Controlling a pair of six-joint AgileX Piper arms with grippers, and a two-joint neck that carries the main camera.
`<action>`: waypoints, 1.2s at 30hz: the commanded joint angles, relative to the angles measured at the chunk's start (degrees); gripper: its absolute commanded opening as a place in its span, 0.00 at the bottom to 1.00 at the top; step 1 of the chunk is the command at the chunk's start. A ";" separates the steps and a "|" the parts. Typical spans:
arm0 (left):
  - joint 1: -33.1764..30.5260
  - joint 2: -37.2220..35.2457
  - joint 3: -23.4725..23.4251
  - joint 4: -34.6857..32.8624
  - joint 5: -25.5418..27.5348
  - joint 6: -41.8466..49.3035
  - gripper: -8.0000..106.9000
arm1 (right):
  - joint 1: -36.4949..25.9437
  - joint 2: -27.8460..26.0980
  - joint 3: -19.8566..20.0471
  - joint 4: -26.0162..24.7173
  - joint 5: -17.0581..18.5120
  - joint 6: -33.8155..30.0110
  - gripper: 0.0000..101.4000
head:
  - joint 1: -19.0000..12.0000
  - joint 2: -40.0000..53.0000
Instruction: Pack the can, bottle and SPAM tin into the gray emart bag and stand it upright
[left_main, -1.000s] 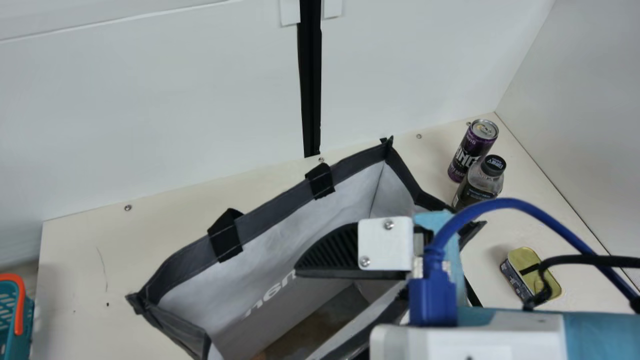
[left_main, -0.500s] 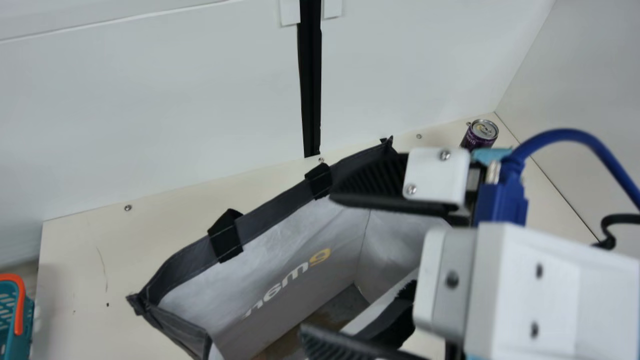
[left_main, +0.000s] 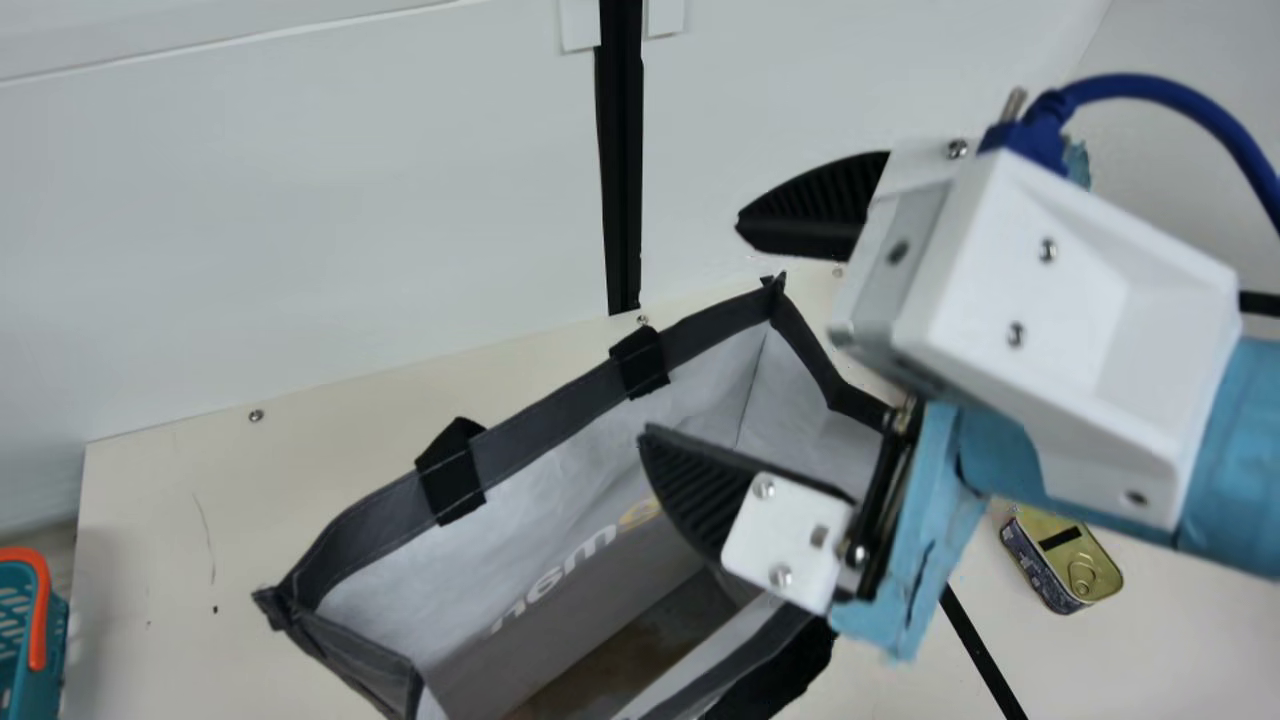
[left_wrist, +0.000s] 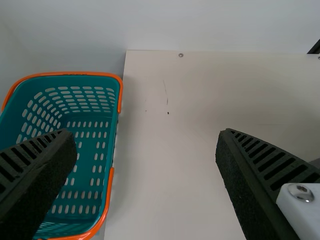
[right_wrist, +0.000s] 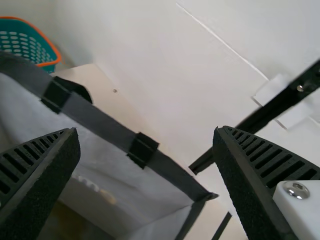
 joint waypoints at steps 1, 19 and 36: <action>0.00 0.00 0.00 0.00 0.00 0.00 0.85 | -4.33 0.82 -0.33 1.72 0.01 -0.81 0.94 | -1.30 -0.05; 0.00 0.00 0.00 0.00 0.00 0.00 0.85 | -23.53 9.42 -4.05 12.59 0.01 -5.69 0.94 | -1.30 -0.05; 0.00 0.00 0.00 0.00 0.00 0.00 0.85 | -28.80 11.00 -3.90 5.57 0.01 2.65 0.94 | -1.30 -0.05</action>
